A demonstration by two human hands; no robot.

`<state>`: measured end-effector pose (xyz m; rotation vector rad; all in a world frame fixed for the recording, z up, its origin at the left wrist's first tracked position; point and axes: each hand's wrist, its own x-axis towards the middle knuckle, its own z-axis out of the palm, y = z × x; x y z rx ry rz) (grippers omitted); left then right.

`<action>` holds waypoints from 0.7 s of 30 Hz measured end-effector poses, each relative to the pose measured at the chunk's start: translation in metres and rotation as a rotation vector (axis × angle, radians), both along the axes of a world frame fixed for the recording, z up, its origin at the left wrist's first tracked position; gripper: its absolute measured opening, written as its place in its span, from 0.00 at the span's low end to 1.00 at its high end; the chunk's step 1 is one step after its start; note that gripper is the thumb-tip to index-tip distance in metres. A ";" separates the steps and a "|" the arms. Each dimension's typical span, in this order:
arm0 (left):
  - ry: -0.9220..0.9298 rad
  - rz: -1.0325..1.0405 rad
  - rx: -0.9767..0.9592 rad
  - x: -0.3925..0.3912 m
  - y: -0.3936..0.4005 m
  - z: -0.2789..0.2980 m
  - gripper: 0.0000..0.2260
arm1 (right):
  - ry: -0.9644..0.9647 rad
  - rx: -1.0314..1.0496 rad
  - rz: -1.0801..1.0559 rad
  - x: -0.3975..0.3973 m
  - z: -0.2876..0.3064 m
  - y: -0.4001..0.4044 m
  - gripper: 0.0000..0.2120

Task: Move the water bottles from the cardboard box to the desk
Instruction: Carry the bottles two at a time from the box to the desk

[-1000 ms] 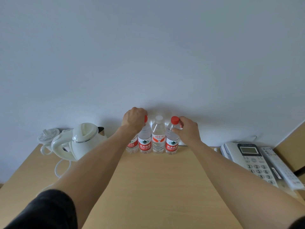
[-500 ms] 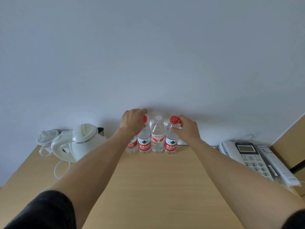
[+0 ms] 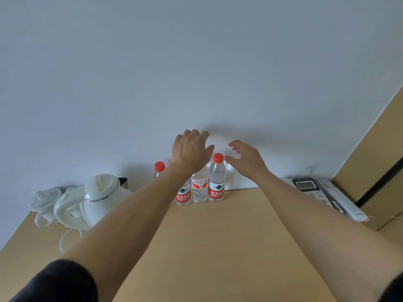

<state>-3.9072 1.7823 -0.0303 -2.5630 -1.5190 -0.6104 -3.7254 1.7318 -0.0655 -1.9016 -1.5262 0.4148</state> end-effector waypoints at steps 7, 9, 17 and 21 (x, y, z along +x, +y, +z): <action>0.045 -0.131 -0.043 0.063 -0.016 0.003 0.21 | -0.193 -0.017 -0.169 0.037 0.015 -0.043 0.24; 0.058 -0.170 -0.068 0.083 -0.023 0.001 0.20 | -0.237 -0.066 -0.232 0.053 0.016 -0.060 0.25; 0.146 -0.328 -0.137 0.170 -0.078 0.006 0.22 | -0.217 -0.176 -0.428 0.120 0.025 -0.142 0.27; 0.164 -0.423 -0.149 0.225 -0.126 0.010 0.22 | -0.203 -0.186 -0.522 0.156 0.028 -0.194 0.27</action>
